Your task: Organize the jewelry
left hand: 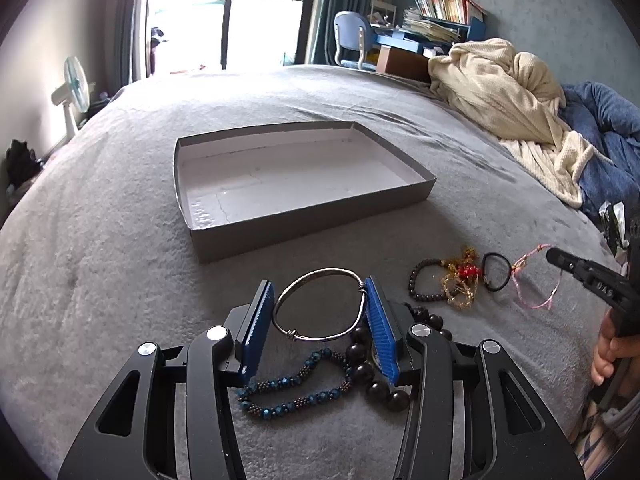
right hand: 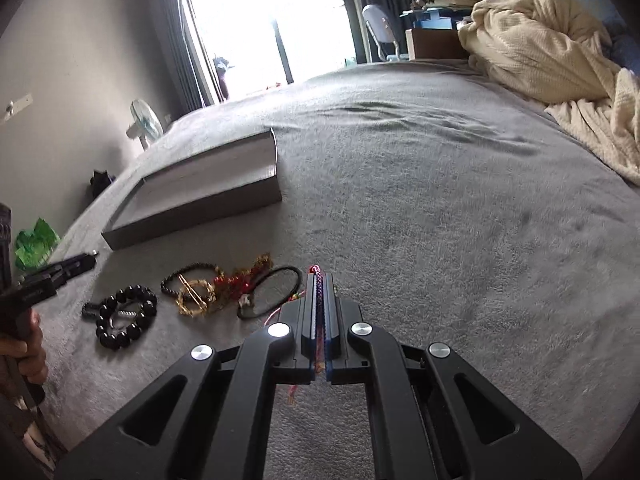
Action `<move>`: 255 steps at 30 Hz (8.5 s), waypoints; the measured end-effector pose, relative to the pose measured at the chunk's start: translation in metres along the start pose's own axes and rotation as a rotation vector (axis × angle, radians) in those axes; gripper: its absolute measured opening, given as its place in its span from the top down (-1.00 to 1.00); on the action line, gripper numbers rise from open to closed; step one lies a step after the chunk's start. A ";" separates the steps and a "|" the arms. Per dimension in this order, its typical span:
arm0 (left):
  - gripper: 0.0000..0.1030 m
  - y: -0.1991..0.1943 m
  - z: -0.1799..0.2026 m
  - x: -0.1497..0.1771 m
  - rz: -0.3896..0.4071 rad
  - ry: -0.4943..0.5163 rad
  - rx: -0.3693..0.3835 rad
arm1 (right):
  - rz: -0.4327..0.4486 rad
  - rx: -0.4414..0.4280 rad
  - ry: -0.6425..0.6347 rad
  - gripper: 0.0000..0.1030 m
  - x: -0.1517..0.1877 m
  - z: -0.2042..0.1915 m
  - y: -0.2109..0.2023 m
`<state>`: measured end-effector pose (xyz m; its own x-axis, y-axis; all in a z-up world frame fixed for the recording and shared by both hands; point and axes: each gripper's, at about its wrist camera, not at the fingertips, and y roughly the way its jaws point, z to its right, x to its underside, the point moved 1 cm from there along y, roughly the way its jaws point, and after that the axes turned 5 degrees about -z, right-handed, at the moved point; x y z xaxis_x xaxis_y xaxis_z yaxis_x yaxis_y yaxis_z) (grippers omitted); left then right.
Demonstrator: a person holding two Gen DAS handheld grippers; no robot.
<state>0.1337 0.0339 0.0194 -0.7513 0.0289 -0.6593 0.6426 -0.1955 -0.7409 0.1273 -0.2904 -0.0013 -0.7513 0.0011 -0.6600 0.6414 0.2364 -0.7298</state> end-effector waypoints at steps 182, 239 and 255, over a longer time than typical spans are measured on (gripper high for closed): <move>-0.22 0.006 -0.030 0.049 -0.075 -0.041 -0.097 | -0.040 -0.202 -0.245 -0.11 0.013 -0.107 0.032; 0.64 0.016 -0.020 0.052 -0.131 0.010 -0.046 | -0.151 -0.277 -0.166 0.64 0.019 -0.125 0.053; 0.86 0.007 -0.015 0.050 -0.094 0.022 -0.032 | -0.126 -0.305 -0.198 0.72 0.017 -0.132 0.042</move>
<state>0.1026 0.0491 -0.0208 -0.8056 0.0673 -0.5887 0.5737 -0.1596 -0.8033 0.1209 -0.1519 -0.0193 -0.7578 -0.2271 -0.6117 0.4475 0.5013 -0.7406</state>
